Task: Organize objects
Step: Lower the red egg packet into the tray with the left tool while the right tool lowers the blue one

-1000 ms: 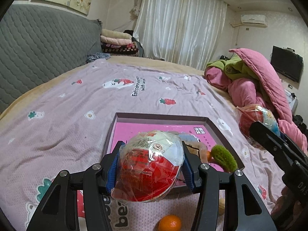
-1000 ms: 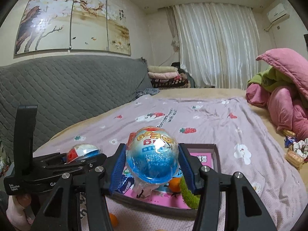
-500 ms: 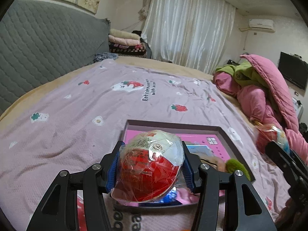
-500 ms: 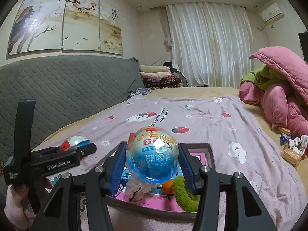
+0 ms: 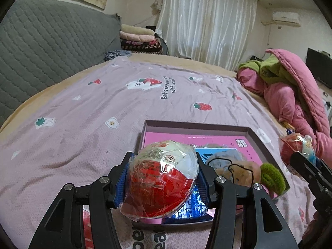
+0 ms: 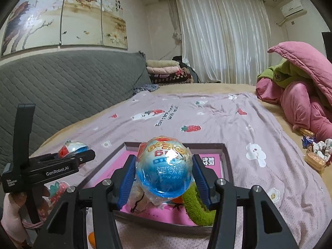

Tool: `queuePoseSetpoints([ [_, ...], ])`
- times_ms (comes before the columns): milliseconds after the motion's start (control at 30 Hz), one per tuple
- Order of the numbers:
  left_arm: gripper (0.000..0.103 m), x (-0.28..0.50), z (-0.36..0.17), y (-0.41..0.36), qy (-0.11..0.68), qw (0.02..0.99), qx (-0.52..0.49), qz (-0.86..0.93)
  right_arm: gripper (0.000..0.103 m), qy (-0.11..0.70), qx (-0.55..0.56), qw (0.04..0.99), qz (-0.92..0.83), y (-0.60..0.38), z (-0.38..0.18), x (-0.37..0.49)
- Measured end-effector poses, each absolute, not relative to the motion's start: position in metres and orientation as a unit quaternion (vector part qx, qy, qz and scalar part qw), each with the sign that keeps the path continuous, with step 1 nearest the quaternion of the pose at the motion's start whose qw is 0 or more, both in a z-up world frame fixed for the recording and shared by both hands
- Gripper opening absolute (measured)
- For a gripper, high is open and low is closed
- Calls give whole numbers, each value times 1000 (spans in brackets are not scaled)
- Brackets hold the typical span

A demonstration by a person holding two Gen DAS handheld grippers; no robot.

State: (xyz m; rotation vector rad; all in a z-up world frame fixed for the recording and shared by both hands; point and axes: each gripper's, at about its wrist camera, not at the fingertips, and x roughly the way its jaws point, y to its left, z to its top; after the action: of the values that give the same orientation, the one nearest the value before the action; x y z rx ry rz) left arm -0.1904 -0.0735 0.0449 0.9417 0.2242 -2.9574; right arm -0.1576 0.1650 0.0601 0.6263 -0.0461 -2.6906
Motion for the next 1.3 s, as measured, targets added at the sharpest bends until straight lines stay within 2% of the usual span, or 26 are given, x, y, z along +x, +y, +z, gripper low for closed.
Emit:
queuePoseSetpoints([
  [667, 57, -197, 23, -47, 30, 10, 337, -941, 54, 19, 264, 184, -947, 157, 39, -162],
  [1300, 57, -210, 5, -43, 28, 16, 367, -930, 54, 62, 294, 167, -939, 145, 18, -171],
])
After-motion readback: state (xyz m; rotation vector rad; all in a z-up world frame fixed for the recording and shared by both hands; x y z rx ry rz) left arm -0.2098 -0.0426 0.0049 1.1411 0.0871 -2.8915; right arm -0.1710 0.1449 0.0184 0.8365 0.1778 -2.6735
